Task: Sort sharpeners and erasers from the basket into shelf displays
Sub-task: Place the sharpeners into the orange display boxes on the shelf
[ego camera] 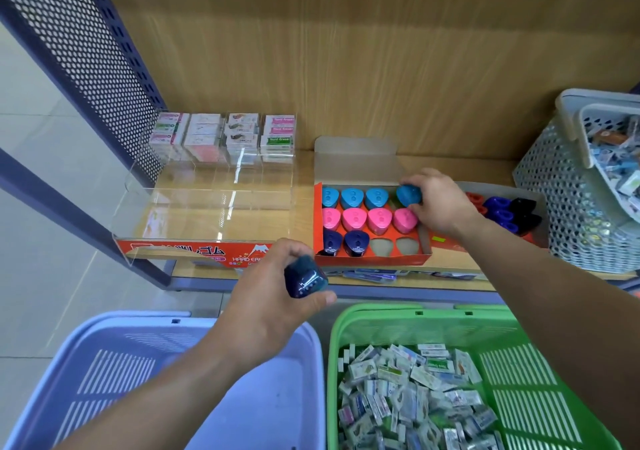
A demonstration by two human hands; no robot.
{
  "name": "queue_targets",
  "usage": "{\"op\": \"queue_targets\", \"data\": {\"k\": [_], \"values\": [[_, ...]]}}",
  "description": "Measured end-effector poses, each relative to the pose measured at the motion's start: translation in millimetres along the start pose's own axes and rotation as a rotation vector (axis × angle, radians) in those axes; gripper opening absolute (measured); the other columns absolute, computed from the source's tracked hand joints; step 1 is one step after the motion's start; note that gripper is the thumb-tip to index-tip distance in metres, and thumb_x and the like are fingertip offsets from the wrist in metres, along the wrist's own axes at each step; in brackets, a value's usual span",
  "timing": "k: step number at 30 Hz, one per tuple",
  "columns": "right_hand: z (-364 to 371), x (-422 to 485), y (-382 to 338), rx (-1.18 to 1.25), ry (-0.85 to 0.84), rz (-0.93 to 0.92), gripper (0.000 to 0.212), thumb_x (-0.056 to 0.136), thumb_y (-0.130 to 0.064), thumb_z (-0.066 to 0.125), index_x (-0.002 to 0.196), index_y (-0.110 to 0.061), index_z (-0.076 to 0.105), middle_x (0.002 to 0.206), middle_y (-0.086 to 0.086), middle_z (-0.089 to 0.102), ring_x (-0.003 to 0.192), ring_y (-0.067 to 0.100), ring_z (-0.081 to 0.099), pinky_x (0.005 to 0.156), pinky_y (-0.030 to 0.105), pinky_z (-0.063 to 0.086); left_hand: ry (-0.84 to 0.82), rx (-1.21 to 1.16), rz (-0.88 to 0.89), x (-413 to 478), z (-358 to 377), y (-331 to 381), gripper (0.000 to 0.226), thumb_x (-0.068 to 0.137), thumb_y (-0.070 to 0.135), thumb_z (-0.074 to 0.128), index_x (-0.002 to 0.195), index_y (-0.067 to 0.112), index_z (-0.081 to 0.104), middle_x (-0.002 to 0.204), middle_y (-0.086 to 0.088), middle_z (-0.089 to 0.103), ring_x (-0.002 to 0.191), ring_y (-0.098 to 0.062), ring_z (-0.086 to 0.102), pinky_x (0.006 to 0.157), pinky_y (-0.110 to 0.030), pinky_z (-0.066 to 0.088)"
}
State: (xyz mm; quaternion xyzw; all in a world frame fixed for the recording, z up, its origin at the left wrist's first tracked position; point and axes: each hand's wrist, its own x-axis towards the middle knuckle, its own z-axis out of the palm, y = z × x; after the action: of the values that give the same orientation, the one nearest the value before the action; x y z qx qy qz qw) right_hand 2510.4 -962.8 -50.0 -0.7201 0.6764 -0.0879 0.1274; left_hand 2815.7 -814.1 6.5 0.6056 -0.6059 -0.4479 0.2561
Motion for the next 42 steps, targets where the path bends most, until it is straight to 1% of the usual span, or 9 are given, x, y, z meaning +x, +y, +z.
{"op": "queue_targets", "data": {"k": [3, 8, 11, 18, 26, 34, 38, 40, 42], "values": [[-2.9, 7.7, -0.3, -0.051, -0.032, 0.000, 0.055, 0.083, -0.005, 0.075, 0.135, -0.018, 0.060, 0.135, 0.008, 0.059, 0.126, 0.030, 0.054, 0.108, 0.041, 0.045, 0.001, 0.005, 0.003, -0.1, 0.2, -2.1, 0.047, 0.072, 0.030, 0.088, 0.107, 0.035, 0.056, 0.099, 0.016, 0.067, 0.087, 0.006, 0.061, 0.074, -0.011, 0.050], [-7.4, 13.2, -1.6, -0.100, -0.056, 0.032, 0.029, 0.084, -0.016, 0.078, 0.105, -0.027, 0.062, 0.115, 0.005, 0.067, 0.105, 0.027, 0.061, 0.083, 0.035, 0.050, 0.005, 0.036, 0.017, 0.7, -1.0, -3.9, 0.053, 0.070, 0.034, 0.089, 0.115, 0.037, 0.061, 0.100, 0.021, 0.065, 0.091, 0.013, 0.058, 0.076, -0.004, 0.046], [-4.7, 13.4, -0.6, -0.069, -0.035, 0.028, 0.022, 0.084, -0.016, 0.078, 0.095, -0.027, 0.062, 0.110, 0.003, 0.068, 0.102, 0.024, 0.060, 0.081, 0.032, 0.047, 0.001, 0.060, 0.005, 0.6, -0.6, -4.7, 0.053, 0.069, 0.036, 0.089, 0.114, 0.037, 0.061, 0.098, 0.021, 0.066, 0.090, 0.011, 0.058, 0.076, -0.006, 0.047], [-4.1, 14.2, -0.8, -0.036, -0.057, 0.034, 0.030, 0.085, -0.019, 0.079, 0.112, -0.025, 0.067, 0.119, 0.004, 0.068, 0.111, 0.026, 0.062, 0.095, 0.041, 0.053, -0.003, 0.091, -0.013, 0.3, 2.1, -3.6, 0.052, 0.070, 0.035, 0.089, 0.113, 0.038, 0.060, 0.097, 0.021, 0.065, 0.090, 0.012, 0.057, 0.076, -0.007, 0.048], [4.4, 11.8, 9.1, -0.022, 0.016, -0.018, 0.015, 0.089, -0.022, 0.074, 0.103, -0.018, 0.074, 0.115, 0.004, 0.068, 0.115, 0.024, 0.054, 0.096, 0.037, 0.044, -0.001, 0.095, 0.002, 0.7, 3.5, -2.7, 0.050, 0.073, 0.030, 0.088, 0.111, 0.040, 0.058, 0.097, 0.022, 0.064, 0.092, 0.016, 0.055, 0.074, -0.003, 0.045], [-31.4, -24.4, -17.1, -0.038, 0.089, -0.080, 0.021, 0.093, -0.036, 0.069, 0.108, -0.022, 0.073, 0.107, -0.001, 0.064, 0.114, 0.021, 0.052, 0.093, 0.036, 0.044, -0.060, 0.064, 0.084, 0.4, 2.4, 5.1, 0.056, 0.086, 0.013, 0.077, 0.134, 0.032, 0.057, 0.119, 0.011, 0.056, 0.102, 0.009, 0.054, 0.082, 0.002, 0.036], [-60.0, -73.5, -59.3, 0.204, 0.027, -0.178, 0.013, 0.091, -0.030, 0.073, 0.097, -0.019, 0.077, 0.081, -0.021, 0.064, 0.082, -0.005, 0.061, 0.071, 0.009, 0.039, -0.052, -0.013, 0.121, -2.9, 4.1, 24.4, 0.058, 0.081, 0.015, 0.082, 0.133, 0.029, 0.059, 0.121, 0.011, 0.060, 0.104, 0.006, 0.057, 0.088, -0.002, 0.040], [-67.4, -104.0, -80.7, 0.401, -0.041, -0.192, 0.009, 0.093, -0.027, 0.071, 0.099, -0.024, 0.077, 0.077, -0.024, 0.066, 0.076, -0.006, 0.061, 0.069, 0.008, 0.041, -0.029, -0.080, 0.128, -6.1, 7.4, 34.4, 0.060, 0.075, 0.012, 0.087, 0.127, 0.028, 0.062, 0.118, 0.011, 0.065, 0.097, 0.001, 0.063, 0.089, -0.012, 0.048], [-70.6, -130.9, -95.3, 0.591, -0.120, -0.218, 0.014, 0.096, -0.027, 0.068, 0.108, -0.028, 0.073, 0.091, -0.014, 0.072, 0.085, 0.008, 0.067, 0.078, 0.020, 0.051, -0.011, -0.146, 0.139, -10.9, 10.8, 42.1, 0.060, 0.068, 0.007, 0.091, 0.115, 0.029, 0.062, 0.112, 0.009, 0.068, 0.086, -0.002, 0.067, 0.078, -0.014, 0.052]]}}
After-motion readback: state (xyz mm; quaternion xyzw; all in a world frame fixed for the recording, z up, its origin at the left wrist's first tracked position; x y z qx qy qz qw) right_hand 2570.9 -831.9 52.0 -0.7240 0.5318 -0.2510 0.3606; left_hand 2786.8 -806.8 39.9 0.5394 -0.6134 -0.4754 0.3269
